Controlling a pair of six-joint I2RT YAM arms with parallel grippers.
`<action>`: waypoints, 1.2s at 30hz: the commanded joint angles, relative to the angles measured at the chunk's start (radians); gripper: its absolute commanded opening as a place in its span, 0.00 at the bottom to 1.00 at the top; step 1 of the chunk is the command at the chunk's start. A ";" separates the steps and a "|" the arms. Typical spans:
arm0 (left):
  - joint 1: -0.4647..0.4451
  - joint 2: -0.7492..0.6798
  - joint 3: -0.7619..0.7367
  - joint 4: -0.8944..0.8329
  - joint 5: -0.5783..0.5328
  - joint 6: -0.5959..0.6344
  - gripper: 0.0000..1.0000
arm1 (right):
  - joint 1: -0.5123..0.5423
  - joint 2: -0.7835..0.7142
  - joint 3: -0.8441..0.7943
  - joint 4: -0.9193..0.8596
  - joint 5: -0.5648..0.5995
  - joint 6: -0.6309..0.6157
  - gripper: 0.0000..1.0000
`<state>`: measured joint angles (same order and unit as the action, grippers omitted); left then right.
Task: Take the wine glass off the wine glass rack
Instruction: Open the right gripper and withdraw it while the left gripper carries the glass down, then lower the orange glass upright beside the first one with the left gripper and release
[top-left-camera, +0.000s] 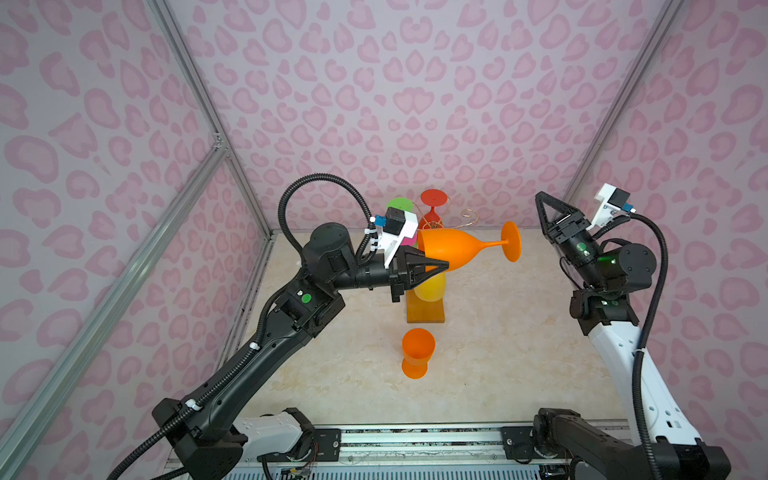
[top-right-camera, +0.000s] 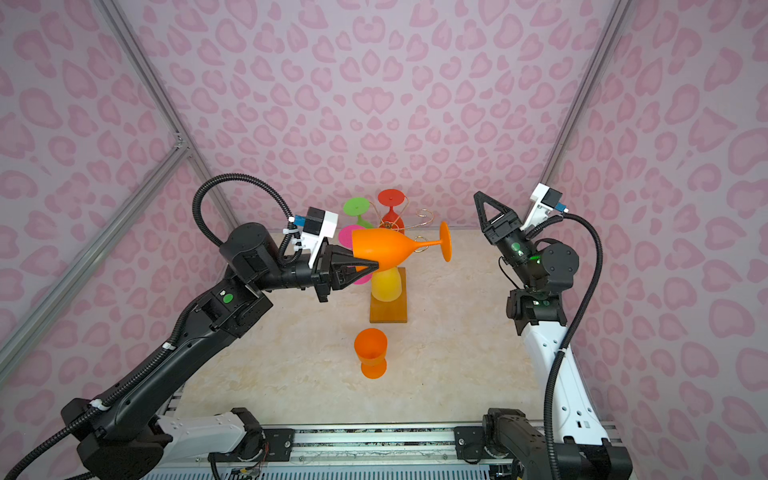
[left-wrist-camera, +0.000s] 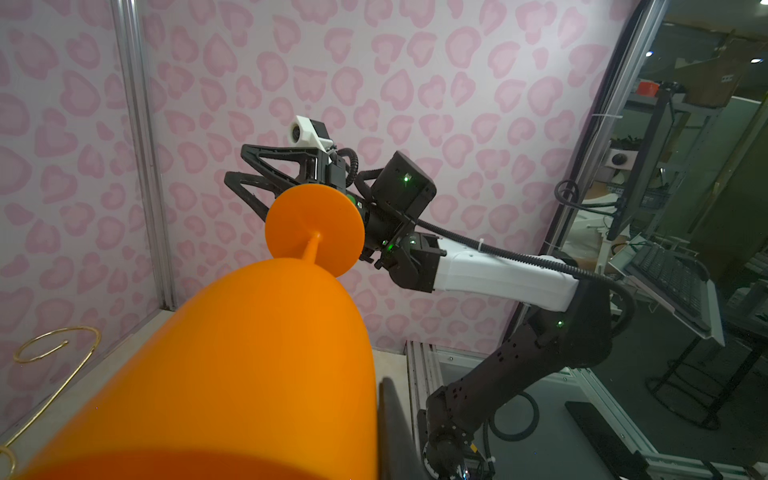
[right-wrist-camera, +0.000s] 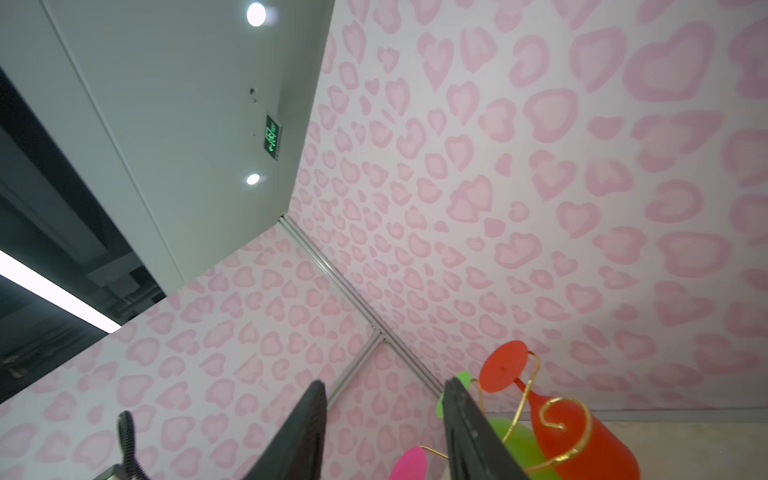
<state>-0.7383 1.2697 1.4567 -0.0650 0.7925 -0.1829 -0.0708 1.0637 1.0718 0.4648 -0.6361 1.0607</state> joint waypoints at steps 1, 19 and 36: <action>-0.062 0.046 0.079 -0.280 -0.133 0.208 0.01 | -0.033 -0.041 -0.004 -0.335 0.131 -0.237 0.46; -0.360 0.391 0.439 -0.869 -0.636 0.500 0.03 | -0.216 -0.065 -0.211 -0.192 0.130 -0.070 0.45; -0.457 0.769 0.696 -1.176 -0.822 0.520 0.02 | -0.222 -0.039 -0.235 -0.195 0.109 -0.070 0.45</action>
<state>-1.1923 2.0132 2.1410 -1.1755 -0.0109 0.3248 -0.2932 1.0199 0.8440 0.2417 -0.5167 0.9882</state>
